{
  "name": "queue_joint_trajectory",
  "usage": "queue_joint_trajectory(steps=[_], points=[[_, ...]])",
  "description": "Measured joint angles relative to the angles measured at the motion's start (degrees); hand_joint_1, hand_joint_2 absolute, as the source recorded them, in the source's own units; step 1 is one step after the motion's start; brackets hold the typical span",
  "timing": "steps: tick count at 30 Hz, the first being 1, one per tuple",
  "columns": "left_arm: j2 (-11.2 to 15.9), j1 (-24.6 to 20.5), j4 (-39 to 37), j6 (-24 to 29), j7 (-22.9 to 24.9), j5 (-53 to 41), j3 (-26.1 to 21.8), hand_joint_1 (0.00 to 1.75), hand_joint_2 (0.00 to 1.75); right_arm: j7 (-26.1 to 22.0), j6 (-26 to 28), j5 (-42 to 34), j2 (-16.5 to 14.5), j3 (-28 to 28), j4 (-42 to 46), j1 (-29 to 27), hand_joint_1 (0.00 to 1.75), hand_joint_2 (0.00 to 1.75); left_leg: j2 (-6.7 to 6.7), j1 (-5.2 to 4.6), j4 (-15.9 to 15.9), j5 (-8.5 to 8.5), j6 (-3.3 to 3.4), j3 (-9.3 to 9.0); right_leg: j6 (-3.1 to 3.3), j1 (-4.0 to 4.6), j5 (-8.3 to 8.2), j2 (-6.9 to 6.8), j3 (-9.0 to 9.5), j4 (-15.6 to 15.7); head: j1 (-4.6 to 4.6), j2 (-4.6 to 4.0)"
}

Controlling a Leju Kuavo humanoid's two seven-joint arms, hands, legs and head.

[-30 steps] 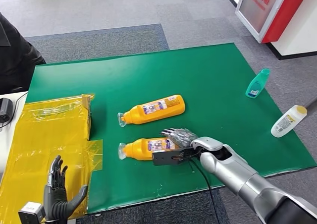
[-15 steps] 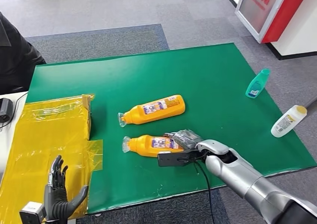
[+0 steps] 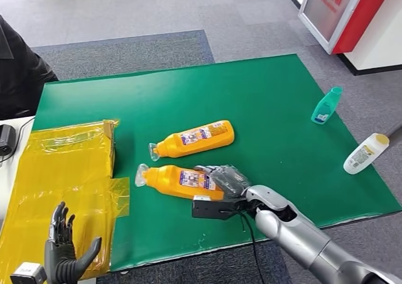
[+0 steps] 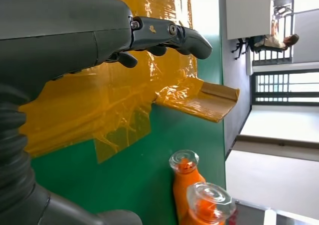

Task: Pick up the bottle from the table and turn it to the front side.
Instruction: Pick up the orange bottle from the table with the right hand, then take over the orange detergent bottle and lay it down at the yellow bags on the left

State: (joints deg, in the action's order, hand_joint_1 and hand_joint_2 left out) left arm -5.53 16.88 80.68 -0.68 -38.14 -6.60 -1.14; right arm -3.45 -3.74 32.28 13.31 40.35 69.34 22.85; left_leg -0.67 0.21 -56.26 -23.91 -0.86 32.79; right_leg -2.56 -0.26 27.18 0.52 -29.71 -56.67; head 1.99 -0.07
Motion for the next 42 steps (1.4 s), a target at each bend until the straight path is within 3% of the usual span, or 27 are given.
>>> queue_joint_trajectory(steps=[15, 28, 36, 42], points=[[-0.4, 0.3, 0.9, -0.7, 0.0, 0.0, -1.0, 0.0, 1.75, -1.3, 2.1, -0.1, -1.5, -1.6, 2.8, -2.0, 1.75, 1.75, 0.0, -0.01, 0.0, 0.0, 0.0, 0.02, 0.0, -0.01, 0.0, 0.0, -0.01, 0.0, 0.01, 0.0], [-4.2, 0.2, 3.7, -16.2, 0.0, 1.2, -3.2, 0.0, 1.75, -12.6, 14.0, -1.2, -10.9, -5.5, 7.4, -14.4, 1.75, 1.75, 0.0, 0.01, 0.1, -0.04, -0.05, 0.03, 0.08, 0.0, 0.08, 0.0, -0.11, 0.0, 0.0, 0.0], [-6.5, -0.6, 4.0, -18.1, 0.0, -0.3, 1.7, 0.0, 1.75, -17.4, 18.9, -1.5, -14.1, -7.1, 10.7, -24.1, 1.75, 1.75, 0.0, -0.01, 0.1, -0.08, -0.06, 0.04, 0.08, -0.02, 0.08, 0.01, -0.12, 0.0, 0.01, 0.0], [-7.3, -2.0, 3.5, -24.6, 0.0, 7.0, 3.9, 0.0, 1.75, -22.5, 20.1, -4.7, -15.6, -7.1, 9.6, -25.6, 1.75, 1.75, 0.01, 0.0, 0.1, -0.05, -0.08, 0.03, 0.09, 0.0, 0.07, 0.01, -0.13, 0.0, 0.0, 0.0]])
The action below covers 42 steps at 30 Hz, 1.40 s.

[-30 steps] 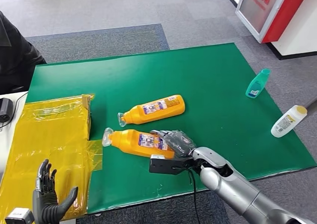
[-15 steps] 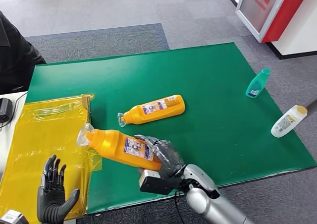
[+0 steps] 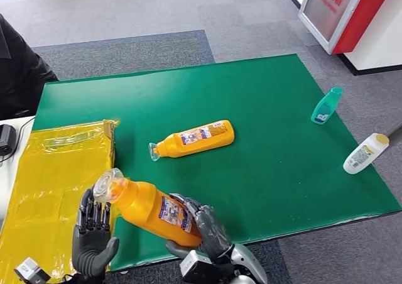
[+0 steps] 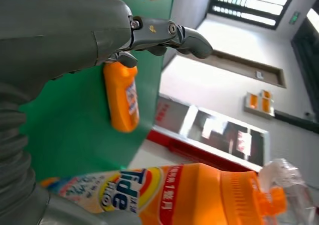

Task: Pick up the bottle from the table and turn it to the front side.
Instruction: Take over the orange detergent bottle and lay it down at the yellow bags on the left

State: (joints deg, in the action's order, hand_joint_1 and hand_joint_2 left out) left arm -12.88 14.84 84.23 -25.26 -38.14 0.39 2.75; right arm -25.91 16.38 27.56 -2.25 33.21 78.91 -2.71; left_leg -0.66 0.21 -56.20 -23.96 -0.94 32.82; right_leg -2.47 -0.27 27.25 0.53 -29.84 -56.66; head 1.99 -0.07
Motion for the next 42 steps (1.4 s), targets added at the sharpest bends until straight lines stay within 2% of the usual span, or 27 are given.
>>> queue_joint_trajectory(steps=[6, 16, 27, 42], points=[[0.0, -1.7, -1.4, -6.8, 0.2, 4.0, 2.2, 0.0, 1.75, -1.4, 2.0, 1.5, -1.7, 1.1, -4.1, 1.3, 1.75, 1.75, 0.0, 0.02, 0.0, 0.01, -0.01, 0.0, 0.0, 0.02, 0.0, 0.01, 0.02, 0.0, 0.01, 0.0], [1.2, -1.8, -2.4, -8.2, 1.2, 6.8, 8.0, 0.0, 1.75, -2.4, 7.7, 6.6, -3.5, 1.4, -7.9, 3.8, 1.75, 1.75, 0.01, 0.01, 0.0, 0.0, -0.01, 0.01, 0.0, 0.01, 0.0, 0.0, 0.01, 0.0, 0.0, 0.0], [2.9, -1.8, -3.0, -7.1, 2.4, 8.3, 11.2, 0.0, 1.75, -3.1, 9.3, 7.5, -4.3, 1.2, -9.3, 4.7, 1.75, 1.75, 0.01, 0.02, 0.0, 0.0, -0.01, 0.01, 0.0, 0.02, 0.01, 0.0, 0.01, 0.0, 0.0, 0.0], [3.6, -1.8, -3.0, -3.2, 4.3, 9.7, 11.0, 0.0, 1.75, -4.1, 10.8, 10.5, -4.1, 1.9, -9.4, 4.7, 1.75, 1.75, 0.01, 0.03, 0.0, 0.0, -0.01, 0.01, 0.0, 0.02, 0.01, 0.0, -0.02, 0.0, 0.0, 0.0]])
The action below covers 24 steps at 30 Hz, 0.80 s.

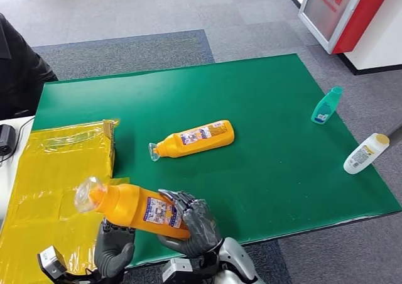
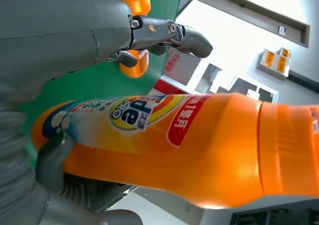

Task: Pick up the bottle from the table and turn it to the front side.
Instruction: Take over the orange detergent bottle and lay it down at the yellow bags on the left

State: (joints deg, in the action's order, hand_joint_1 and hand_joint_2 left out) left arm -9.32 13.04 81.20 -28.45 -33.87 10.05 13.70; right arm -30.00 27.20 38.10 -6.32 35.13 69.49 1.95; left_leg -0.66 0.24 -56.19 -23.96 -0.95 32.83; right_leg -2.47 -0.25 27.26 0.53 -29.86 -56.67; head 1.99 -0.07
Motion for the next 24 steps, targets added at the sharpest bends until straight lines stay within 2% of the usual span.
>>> queue_joint_trajectory(steps=[12, 24], points=[[-0.2, -0.1, 0.0, -1.1, 1.0, -1.8, -2.1, 0.0, 1.75, -1.0, -0.3, 0.5, 1.3, 3.2, -2.0, 0.8, 1.75, 1.75, 0.0, 0.0, 0.0, 0.0, 0.0, 0.0, 0.0, 0.0, 0.0, 0.0, -0.02, 0.0, 0.0, 0.0], [0.9, -0.4, -0.3, -1.2, -0.5, -5.5, 0.6, 0.02, 1.75, -1.7, -1.3, 1.0, 1.4, 5.2, -5.7, 2.3, 1.75, 1.75, 0.0, 0.0, 0.0, 0.0, 0.0, 0.0, 0.0, 0.0, 0.0, 0.0, -0.03, 0.0, 0.0, 0.0]])
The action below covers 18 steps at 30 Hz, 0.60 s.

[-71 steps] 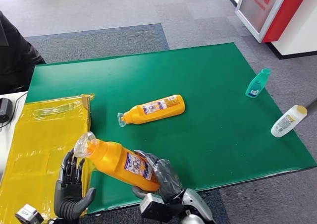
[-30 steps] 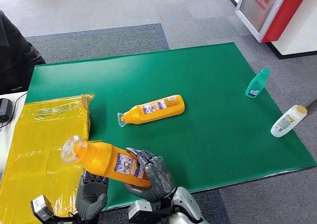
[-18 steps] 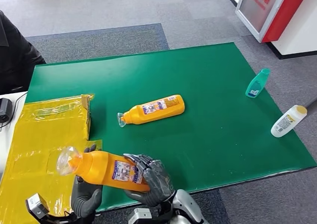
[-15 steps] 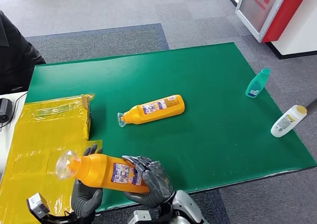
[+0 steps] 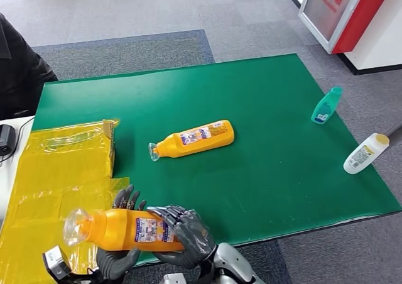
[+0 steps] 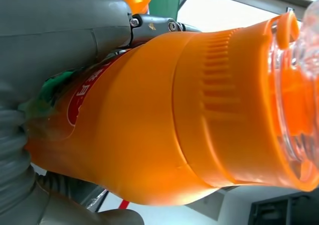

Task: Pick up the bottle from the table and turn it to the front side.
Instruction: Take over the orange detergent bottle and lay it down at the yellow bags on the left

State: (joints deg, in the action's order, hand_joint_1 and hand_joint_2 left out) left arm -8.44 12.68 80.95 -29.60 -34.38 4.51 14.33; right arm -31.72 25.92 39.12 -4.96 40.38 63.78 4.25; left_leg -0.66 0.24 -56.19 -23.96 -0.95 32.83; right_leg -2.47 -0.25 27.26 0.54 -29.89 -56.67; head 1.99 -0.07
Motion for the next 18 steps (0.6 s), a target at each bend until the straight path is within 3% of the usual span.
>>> queue_joint_trajectory(steps=[2, 3, 6, 7, 18], points=[[0.4, 0.0, -0.1, 0.5, -0.4, -0.2, 0.5, 0.02, 1.75, 0.0, -0.2, 0.0, 0.0, 0.2, -0.4, 0.2, 1.75, 1.75, 0.0, 0.0, 0.0, 0.0, 0.0, 0.0, 0.0, 0.0, 0.0, 0.0, 0.0, 0.0, 0.0, 0.0], [0.6, 0.0, -0.1, 0.7, -0.6, -0.3, 0.7, 0.34, 1.75, 0.0, -0.2, 0.0, 0.0, 0.3, -0.5, 0.2, 1.75, 1.75, 0.0, 0.0, 0.0, 0.0, 0.0, 0.0, 0.0, 0.0, 0.0, 0.0, 0.0, 0.0, 0.0, 0.0], [1.0, 0.0, -0.1, 1.2, -0.7, -0.4, 1.2, 1.64, 1.75, 0.0, -0.4, 0.0, 0.0, 0.3, -0.8, 0.3, 1.75, 1.75, 0.0, 0.0, 0.0, 0.0, 0.0, 0.0, 0.0, 0.0, 0.0, 0.0, 0.0, 0.0, 0.0, 0.0], [1.1, 0.0, -0.1, 1.4, -0.7, -0.4, 1.3, 1.75, 1.75, 0.0, -0.4, 0.0, 0.0, 0.3, -0.8, 0.3, 1.75, 1.75, 0.0, 0.0, 0.0, 0.0, 0.0, 0.0, 0.0, 0.0, 0.0, 0.0, 0.01, 0.0, 0.0, 0.0], [1.5, 0.9, 0.9, 5.4, -1.0, -3.0, -0.6, 1.75, 1.75, -0.2, -1.7, -0.1, -1.5, 0.7, -3.4, 2.2, 1.75, 1.75, -0.01, 0.01, 0.0, 0.01, 0.0, 0.0, 0.0, 0.02, 0.0, -0.01, 0.06, 0.0, 0.0, 0.0]])
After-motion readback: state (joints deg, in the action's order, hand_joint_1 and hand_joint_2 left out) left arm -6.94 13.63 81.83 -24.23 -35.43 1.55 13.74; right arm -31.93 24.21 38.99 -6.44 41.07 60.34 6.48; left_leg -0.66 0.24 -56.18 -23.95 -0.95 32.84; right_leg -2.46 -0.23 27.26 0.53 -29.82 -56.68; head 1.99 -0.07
